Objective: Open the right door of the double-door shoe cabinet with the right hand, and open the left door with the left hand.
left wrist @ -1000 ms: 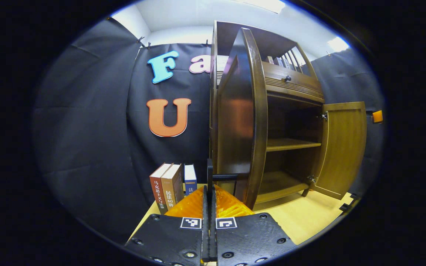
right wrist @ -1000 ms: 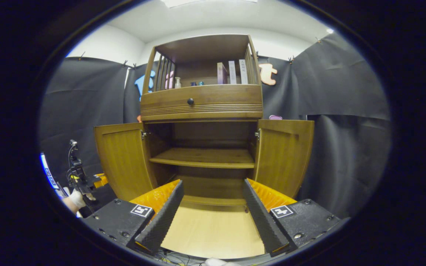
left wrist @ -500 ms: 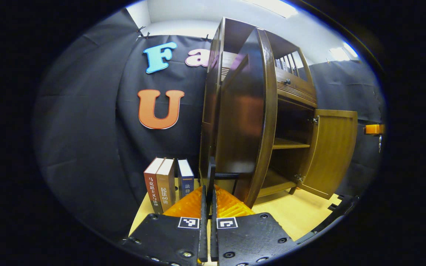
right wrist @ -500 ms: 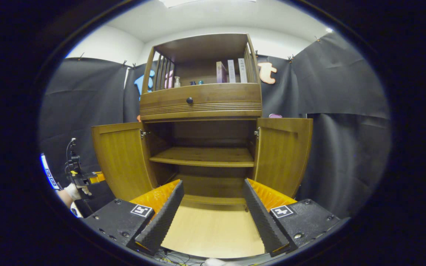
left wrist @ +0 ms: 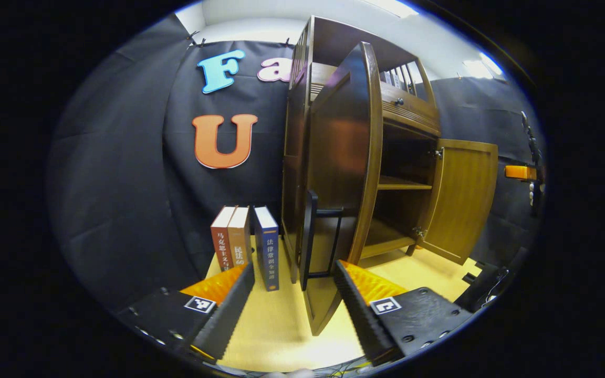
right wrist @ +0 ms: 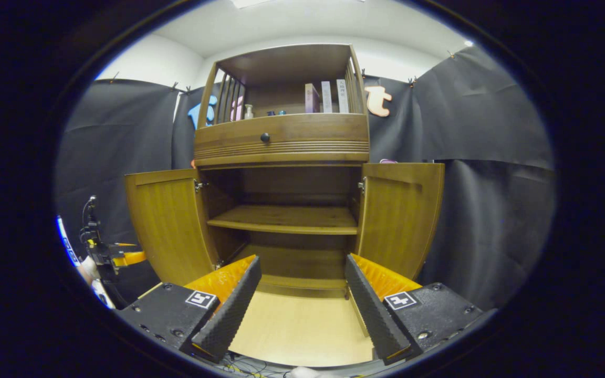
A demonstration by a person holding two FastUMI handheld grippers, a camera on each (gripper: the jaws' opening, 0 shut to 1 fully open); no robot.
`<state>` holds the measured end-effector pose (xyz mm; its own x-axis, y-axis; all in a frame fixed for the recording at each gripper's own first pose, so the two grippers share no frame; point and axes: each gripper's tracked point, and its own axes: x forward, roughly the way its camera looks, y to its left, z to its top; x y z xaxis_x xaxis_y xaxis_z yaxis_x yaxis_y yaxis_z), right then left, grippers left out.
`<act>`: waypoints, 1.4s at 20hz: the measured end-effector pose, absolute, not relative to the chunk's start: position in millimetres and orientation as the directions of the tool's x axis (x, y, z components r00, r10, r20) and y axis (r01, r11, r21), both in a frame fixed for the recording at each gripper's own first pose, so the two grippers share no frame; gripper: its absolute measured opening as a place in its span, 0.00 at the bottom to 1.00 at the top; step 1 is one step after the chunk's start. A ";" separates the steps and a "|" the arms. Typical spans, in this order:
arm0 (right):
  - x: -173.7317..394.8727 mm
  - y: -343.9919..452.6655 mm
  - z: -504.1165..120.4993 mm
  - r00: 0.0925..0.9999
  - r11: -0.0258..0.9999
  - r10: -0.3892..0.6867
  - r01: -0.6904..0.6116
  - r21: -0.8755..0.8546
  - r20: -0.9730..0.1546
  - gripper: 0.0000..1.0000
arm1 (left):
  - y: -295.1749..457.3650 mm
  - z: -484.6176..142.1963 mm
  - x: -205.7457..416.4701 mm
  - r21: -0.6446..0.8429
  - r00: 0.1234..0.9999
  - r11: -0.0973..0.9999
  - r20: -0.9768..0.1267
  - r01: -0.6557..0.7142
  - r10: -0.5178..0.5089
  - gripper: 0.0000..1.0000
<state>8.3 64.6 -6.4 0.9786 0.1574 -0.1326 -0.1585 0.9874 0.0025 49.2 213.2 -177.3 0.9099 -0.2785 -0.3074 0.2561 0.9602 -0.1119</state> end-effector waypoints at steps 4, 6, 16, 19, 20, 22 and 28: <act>13.2 64.9 -12.1 0.978 0.988 0.154 -0.155 0.003 -0.141 1.00 | 218.0 -165.8 28.3 -0.034 0.930 0.985 -0.326 0.169 -0.171 0.97; 14.0 65.4 -16.0 0.977 0.988 0.153 -0.154 0.002 -0.147 1.00 | 216.5 -156.3 20.6 0.000 0.941 0.993 -0.320 0.119 -0.113 0.86; 26.8 61.0 -17.8 0.979 0.990 0.141 -0.140 0.016 -0.147 0.97 | 150.9 -74.2 17.2 -0.052 0.967 0.999 -0.256 0.003 -0.016 0.97; 28.0 58.6 -14.7 0.981 0.991 0.133 -0.132 0.018 -0.139 1.00 | 130.2 -43.5 23.2 -0.016 0.982 1.000 -0.188 -0.011 0.008 0.96; 28.0 56.8 -13.8 0.982 0.992 0.129 -0.127 0.020 -0.135 1.00 | 118.6 -35.2 25.4 -0.020 0.985 1.000 -0.170 -0.008 0.004 0.96; 28.4 54.6 -12.0 0.984 0.993 0.120 -0.118 0.025 -0.129 0.97 | 99.9 -26.1 27.3 -0.019 0.988 1.000 -0.157 -0.010 0.007 1.00; 26.8 44.5 -9.2 0.990 0.996 0.090 -0.087 0.035 -0.111 1.00 | 45.6 -15.0 31.5 0.008 0.992 1.000 -0.125 0.011 -0.010 1.00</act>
<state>26.8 44.5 -9.2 0.9897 0.0904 -0.1110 -0.0870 0.9956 0.0345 31.5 45.6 -15.0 0.9921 -0.0097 -0.1247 0.0107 0.9999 0.0079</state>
